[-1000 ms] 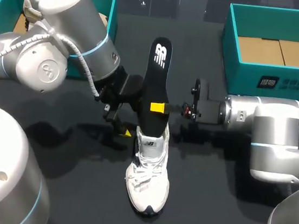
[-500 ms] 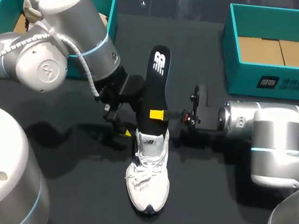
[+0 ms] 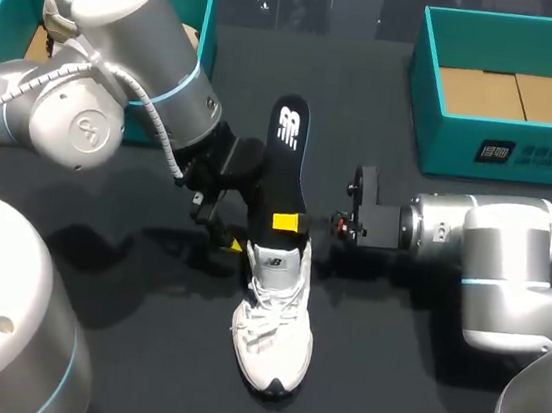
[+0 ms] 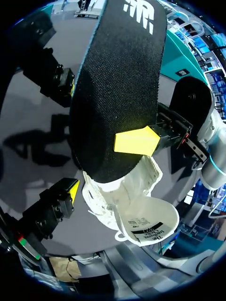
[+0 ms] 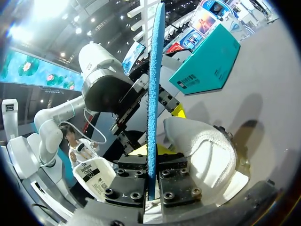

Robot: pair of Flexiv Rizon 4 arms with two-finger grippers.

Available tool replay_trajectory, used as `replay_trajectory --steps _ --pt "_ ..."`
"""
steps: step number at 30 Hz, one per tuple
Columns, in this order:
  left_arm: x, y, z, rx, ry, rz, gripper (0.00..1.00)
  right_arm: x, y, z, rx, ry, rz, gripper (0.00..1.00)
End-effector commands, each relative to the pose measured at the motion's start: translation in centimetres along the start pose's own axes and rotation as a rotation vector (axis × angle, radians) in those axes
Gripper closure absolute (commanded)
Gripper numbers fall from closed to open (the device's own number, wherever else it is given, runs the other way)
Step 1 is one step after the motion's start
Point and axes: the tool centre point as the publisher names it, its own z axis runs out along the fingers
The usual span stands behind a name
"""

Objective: Take the shoe out of the shoebox, open the shoe tongue, remove and reinsert the insole, then place the shoe into the shoebox

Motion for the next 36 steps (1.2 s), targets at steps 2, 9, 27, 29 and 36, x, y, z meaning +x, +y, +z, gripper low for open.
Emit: replay_trajectory --steps 2,9,27,29,36 --pt "0.0 0.0 0.0 -0.001 0.001 0.001 0.0 0.0 -1.5 0.4 -0.013 -0.004 0.005 1.0" --pt "0.0 0.0 0.0 -0.001 0.001 0.001 0.0 0.5 -2.5 0.3 -0.035 -0.005 -0.002 1.0" --pt "0.0 0.0 0.0 -0.001 0.001 0.001 0.0 0.7 -3.0 0.3 -0.046 -0.004 -0.02 0.87" --pt "0.0 0.0 0.0 -0.001 0.001 0.001 0.0 0.7 -2.8 0.2 -0.046 -0.003 -0.022 0.86" --pt "0.0 0.0 0.0 -0.001 0.001 0.001 0.0 0.7 -2.2 0.0 -0.042 0.0 -0.036 0.87"
